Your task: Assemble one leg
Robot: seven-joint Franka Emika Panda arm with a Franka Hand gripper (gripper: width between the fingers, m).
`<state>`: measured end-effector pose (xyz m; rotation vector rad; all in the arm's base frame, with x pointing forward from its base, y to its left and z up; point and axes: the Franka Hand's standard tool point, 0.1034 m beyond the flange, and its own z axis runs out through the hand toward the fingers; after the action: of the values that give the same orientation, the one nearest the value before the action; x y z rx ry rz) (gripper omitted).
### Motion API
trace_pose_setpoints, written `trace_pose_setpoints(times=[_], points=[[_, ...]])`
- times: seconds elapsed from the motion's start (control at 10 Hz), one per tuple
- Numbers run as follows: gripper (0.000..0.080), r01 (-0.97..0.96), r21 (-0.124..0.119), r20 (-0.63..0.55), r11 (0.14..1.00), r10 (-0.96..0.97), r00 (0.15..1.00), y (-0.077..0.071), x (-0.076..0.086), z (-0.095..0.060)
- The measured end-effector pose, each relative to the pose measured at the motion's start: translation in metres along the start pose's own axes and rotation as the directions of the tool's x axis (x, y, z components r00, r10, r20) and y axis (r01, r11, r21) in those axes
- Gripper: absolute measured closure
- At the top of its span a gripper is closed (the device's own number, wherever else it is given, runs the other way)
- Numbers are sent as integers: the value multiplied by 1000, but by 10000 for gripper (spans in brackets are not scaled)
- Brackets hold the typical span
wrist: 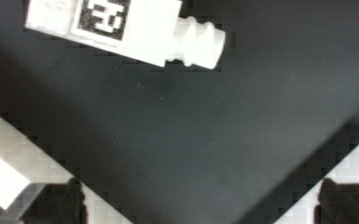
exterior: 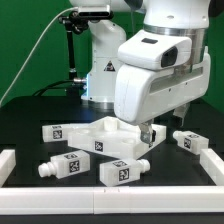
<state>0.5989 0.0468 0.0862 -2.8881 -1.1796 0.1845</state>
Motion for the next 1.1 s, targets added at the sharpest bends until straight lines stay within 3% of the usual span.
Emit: trace_pose_setpoints(times=[0.6, 0.7, 0.9, 1.0, 1.1], points=[[150, -4, 2, -1, 1000, 4, 1000, 1, -1, 0], [150, -68, 8, -16, 998, 68, 998, 9, -8, -3], [150, -163, -20, -53, 986, 162, 985, 16, -20, 0], [150, -218, 18, -6, 976, 218, 976, 16, -29, 4], [150, -227, 42, 5, 973, 227, 974, 22, -28, 2]])
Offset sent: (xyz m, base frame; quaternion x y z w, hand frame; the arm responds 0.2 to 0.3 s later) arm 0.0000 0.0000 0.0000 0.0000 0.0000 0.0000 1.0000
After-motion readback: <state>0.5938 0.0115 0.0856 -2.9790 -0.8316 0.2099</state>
